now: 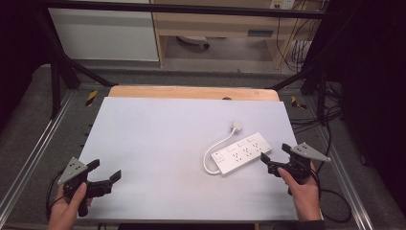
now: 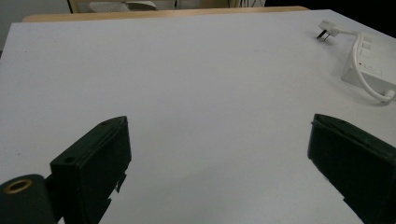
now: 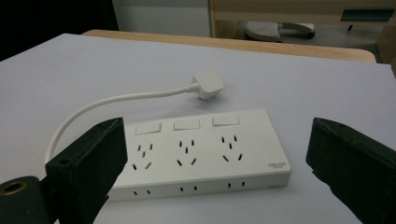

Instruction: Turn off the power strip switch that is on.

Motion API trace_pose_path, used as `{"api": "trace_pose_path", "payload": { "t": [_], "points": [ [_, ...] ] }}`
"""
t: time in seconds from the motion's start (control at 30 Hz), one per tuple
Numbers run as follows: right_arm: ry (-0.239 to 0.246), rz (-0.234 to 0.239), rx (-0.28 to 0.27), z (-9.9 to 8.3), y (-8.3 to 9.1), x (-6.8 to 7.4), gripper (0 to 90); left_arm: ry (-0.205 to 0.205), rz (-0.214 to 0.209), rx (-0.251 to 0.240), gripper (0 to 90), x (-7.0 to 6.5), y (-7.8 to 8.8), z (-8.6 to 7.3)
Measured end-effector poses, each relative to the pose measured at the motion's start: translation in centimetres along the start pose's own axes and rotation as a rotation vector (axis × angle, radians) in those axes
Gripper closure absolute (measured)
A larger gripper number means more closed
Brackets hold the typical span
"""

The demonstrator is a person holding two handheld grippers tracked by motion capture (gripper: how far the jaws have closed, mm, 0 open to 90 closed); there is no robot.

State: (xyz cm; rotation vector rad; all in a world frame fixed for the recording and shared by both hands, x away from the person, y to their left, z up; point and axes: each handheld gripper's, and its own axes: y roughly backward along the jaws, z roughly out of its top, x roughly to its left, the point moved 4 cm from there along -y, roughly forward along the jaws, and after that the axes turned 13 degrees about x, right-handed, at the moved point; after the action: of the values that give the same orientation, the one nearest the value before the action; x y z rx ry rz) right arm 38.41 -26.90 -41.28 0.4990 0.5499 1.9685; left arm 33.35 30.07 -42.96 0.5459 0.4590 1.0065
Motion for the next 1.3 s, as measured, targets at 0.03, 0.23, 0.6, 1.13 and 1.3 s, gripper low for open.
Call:
{"api": "trace_pose_path", "payload": {
  "t": [0.03,0.23,0.6,1.13,1.3],
  "points": [
    [0.000,0.000,0.000,0.0,0.0,0.0,5.8,0.000,0.002,0.000,5.8,0.0,0.0,0.0],
    [-0.001,0.010,-0.004,0.9,0.2,0.5,7.9,-0.002,0.000,0.005,5.8,0.0,-0.1,0.0],
    [0.022,-0.012,0.033,1.7,-0.2,0.9,11.8,-0.003,-0.001,0.010,5.8,0.0,-0.1,-0.1],
    [0.062,-0.029,0.110,3.5,-0.5,1.4,14.5,0.000,0.002,0.016,5.8,0.0,-0.3,-0.1],
    [0.074,-0.026,0.121,4.1,-0.8,1.7,11.6,0.018,0.005,0.012,5.8,0.2,-0.2,-0.1]
  ]
}}
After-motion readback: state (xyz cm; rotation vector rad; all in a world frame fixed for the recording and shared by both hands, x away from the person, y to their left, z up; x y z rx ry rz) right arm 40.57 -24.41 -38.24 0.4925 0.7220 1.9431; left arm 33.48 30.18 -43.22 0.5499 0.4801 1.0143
